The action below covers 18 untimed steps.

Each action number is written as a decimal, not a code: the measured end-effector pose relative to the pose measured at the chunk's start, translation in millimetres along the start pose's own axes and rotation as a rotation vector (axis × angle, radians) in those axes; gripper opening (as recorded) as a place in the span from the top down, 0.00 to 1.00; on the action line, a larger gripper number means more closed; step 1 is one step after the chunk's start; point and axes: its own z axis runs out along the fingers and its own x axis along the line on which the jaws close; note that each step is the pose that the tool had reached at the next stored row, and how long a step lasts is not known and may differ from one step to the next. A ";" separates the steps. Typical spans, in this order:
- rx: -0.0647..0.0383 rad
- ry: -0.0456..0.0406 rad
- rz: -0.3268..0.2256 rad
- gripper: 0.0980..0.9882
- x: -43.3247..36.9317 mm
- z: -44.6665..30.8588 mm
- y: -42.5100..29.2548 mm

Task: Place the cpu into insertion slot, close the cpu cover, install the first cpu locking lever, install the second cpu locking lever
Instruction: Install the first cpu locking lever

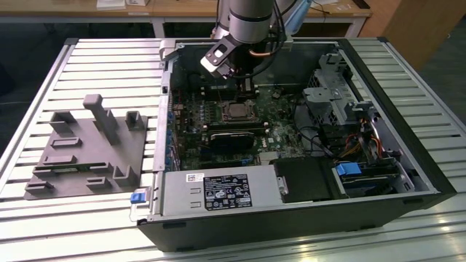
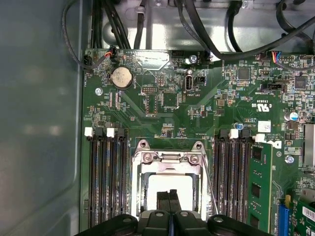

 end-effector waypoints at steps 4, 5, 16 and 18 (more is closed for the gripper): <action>0.000 0.0000 0.000 0.98 0.1 -3.9 0.0; 0.000 0.0001 0.000 0.98 0.1 -6.0 0.0; 0.000 0.0003 -0.017 0.98 0.3 -22.8 0.0; 0.001 0.0003 -0.053 0.98 0.3 -22.9 0.0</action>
